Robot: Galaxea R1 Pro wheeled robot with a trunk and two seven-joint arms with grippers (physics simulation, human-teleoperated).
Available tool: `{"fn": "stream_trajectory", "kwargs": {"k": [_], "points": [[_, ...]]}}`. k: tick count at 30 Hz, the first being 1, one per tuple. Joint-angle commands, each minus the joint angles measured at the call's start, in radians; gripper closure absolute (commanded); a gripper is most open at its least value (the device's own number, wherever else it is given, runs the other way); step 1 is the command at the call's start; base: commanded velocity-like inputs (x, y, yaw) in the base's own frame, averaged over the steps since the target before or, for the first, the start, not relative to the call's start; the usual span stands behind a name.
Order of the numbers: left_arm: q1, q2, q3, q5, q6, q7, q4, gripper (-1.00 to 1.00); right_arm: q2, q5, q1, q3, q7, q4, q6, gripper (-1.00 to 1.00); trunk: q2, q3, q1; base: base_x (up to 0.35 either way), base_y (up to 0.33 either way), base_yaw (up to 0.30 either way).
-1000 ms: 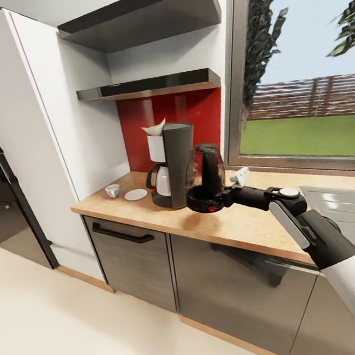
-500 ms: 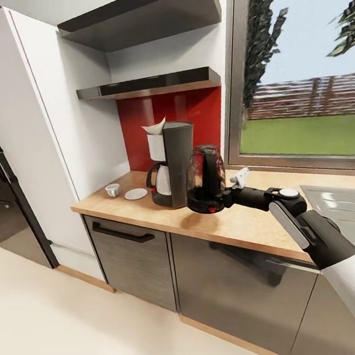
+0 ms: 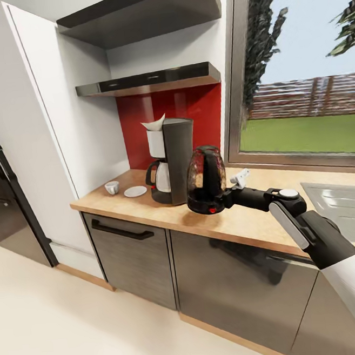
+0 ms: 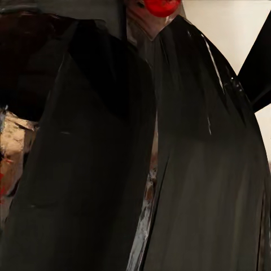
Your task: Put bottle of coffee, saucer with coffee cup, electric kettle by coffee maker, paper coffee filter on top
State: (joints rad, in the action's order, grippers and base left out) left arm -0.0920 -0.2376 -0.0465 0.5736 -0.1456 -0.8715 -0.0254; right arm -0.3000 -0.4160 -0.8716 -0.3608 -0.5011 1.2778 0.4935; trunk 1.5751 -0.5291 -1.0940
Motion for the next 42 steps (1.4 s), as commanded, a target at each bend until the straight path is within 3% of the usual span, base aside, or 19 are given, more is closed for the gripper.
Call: {"fn": "stream_trajectory", "kwargs": {"k": [1,15,42], "points": [[0.000,0.000,-0.005,0.002,-0.007,-0.003,0.001,-1.00,-0.001,-0.014,-0.001,0.000,0.003,0.000,0.007,1.00,0.008,-0.004,-0.004,0.000,0.000,0.000],[0.000,0.000,-0.006,0.002,-0.007,-0.004,0.001,-1.00,0.001,-0.014,-0.001,0.000,0.004,-0.010,0.005,1.00,0.050,-0.023,-0.027,0.000,0.000,0.000],[0.000,0.000,-0.006,0.002,-0.007,-0.004,0.001,-1.00,0.009,-0.014,-0.001,-0.001,0.007,-0.014,0.004,1.00,0.057,-0.026,-0.031,0.014,0.012,0.000]]}}
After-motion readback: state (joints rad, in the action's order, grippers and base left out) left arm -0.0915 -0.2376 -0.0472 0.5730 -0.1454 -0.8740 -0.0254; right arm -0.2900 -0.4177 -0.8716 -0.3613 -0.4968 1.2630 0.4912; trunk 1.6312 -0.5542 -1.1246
